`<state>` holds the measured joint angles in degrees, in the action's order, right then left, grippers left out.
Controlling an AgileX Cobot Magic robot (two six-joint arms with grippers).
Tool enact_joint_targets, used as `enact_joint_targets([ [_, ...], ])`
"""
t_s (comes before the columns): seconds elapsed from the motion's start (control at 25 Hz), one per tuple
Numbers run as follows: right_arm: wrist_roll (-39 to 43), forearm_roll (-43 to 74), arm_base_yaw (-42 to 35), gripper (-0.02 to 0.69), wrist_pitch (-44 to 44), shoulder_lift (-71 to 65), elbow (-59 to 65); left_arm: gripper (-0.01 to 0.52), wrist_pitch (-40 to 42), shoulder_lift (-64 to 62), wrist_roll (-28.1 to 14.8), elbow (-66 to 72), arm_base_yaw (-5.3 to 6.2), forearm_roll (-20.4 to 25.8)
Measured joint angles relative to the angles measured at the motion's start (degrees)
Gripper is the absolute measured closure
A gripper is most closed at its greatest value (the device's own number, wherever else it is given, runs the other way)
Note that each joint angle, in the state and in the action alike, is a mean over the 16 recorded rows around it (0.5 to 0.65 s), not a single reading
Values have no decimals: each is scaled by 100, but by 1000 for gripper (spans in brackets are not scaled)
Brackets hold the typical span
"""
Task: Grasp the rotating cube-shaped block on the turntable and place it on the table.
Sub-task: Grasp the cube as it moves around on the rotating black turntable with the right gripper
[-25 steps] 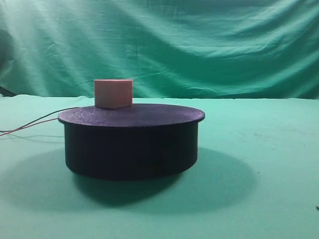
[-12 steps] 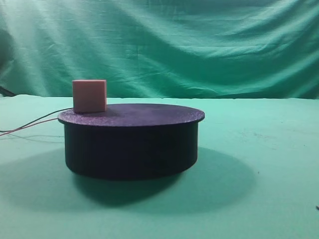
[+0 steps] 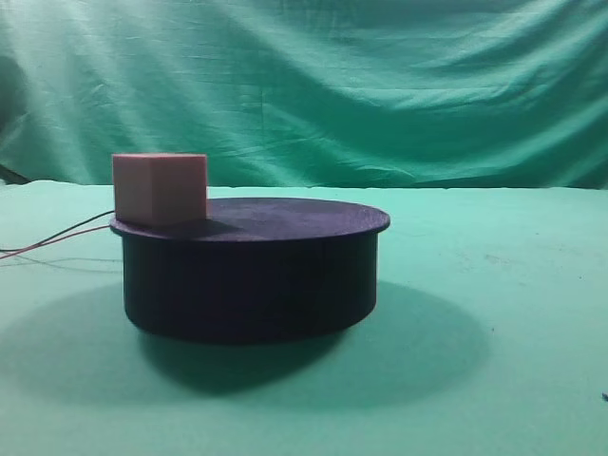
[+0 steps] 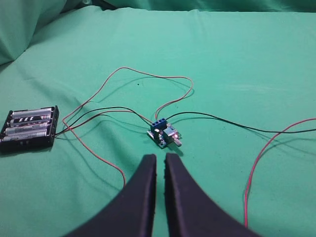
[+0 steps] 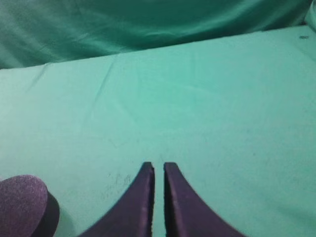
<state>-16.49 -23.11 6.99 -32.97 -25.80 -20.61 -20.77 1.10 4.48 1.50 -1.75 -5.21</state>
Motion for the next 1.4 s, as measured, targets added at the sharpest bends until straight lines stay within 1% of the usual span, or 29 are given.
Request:
enact_joint_targets([
  [0.2,-680,-298,479,652,-280,-1107,-365,514,0,0,0,0,0,0],
  [0.36,-1038,-401,1013,665,-461,-2110,-796,514,0,0,0,0,0,0],
  [0.6,-897,-205,1880,665,-519,-3586,-1559,514,0,0,0,0,0,0],
  [0.68,-807,-120,2133,658,-499,-4023,-1824,514,0,0,0,0,0,0],
  [0.76,-742,-48,2353,638,-478,-4417,-2081,514,0,0,0,0,0,0],
  [0.88,-673,16,2619,567,-446,-4915,-2421,514,0,0,0,0,0,0],
  [1.04,-594,-24,2838,413,-403,-5402,-2778,514,0,0,0,0,0,0],
  [1.24,-571,-241,2918,212,-335,-5832,-3053,514,0,0,0,0,0,0],
  [1.32,-592,-343,2922,148,-284,-5976,-3109,514,0,0,0,0,0,0],
  [1.4,-642,-445,2923,108,-220,-6111,-3140,514,0,0,0,0,0,0],
])
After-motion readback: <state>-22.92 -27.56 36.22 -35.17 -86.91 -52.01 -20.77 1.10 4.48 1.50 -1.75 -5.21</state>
